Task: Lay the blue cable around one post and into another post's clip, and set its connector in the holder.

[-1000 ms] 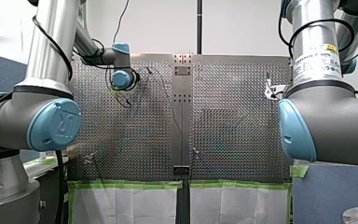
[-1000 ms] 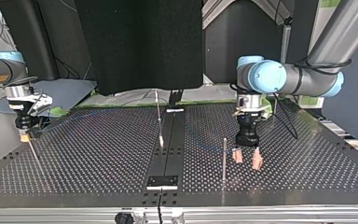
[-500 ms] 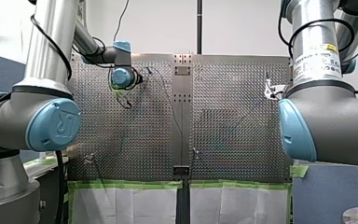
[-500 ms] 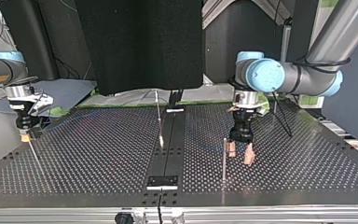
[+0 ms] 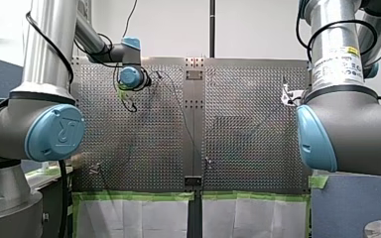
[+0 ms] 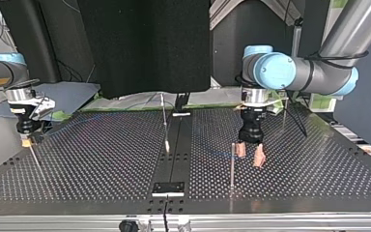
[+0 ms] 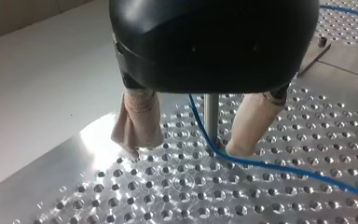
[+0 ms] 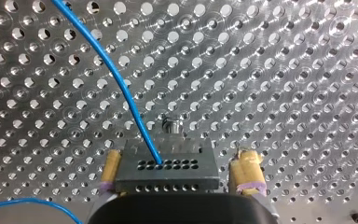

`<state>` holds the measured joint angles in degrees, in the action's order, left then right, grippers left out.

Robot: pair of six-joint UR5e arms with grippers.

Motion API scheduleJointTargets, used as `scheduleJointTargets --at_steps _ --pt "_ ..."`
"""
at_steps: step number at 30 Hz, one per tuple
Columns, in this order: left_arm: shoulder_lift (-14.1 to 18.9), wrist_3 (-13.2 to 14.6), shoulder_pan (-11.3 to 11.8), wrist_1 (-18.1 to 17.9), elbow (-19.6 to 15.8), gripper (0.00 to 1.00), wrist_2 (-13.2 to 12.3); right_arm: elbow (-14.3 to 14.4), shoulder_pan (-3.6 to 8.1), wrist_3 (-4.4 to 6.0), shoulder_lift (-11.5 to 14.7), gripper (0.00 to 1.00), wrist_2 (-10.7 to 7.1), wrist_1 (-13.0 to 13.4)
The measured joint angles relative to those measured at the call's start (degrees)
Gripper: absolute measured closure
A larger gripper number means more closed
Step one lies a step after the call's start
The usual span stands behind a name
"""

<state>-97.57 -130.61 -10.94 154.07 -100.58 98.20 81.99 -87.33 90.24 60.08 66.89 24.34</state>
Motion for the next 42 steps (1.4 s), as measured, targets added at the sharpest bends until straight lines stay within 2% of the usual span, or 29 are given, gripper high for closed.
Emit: scheduleJointTargets --at_steps 11,19,24,28,32,42 --pt "2.8 1.0 -0.5 -0.6 -4.1 0.0 0.0 0.0 0.01 0.03 0.0 0.0 0.0 0.0" --pt "6.2 1.5 -1.0 -0.6 -5.2 0.0 -0.1 0.0 0.01 0.04 0.0 0.0 0.01 0.0" --pt "7.1 1.2 -1.3 -0.5 -5.7 0.0 -1.3 0.0 0.0 -0.02 0.0 0.0 -0.01 -0.1" --pt "7.3 1.3 -1.4 -0.3 -5.9 0.0 -3.5 0.0 0.0 -0.11 0.0 0.0 -0.03 -0.2" --pt "8.2 3.1 -1.3 1.2 -5.9 0.0 -4.7 0.0 0.0 -0.18 0.0 0.0 -0.03 -0.3" --pt "10.4 9.1 0.0 7.1 -5.7 0.0 -2.6 0.0 0.02 0.0 0.0 0.0 -0.08 -0.3"
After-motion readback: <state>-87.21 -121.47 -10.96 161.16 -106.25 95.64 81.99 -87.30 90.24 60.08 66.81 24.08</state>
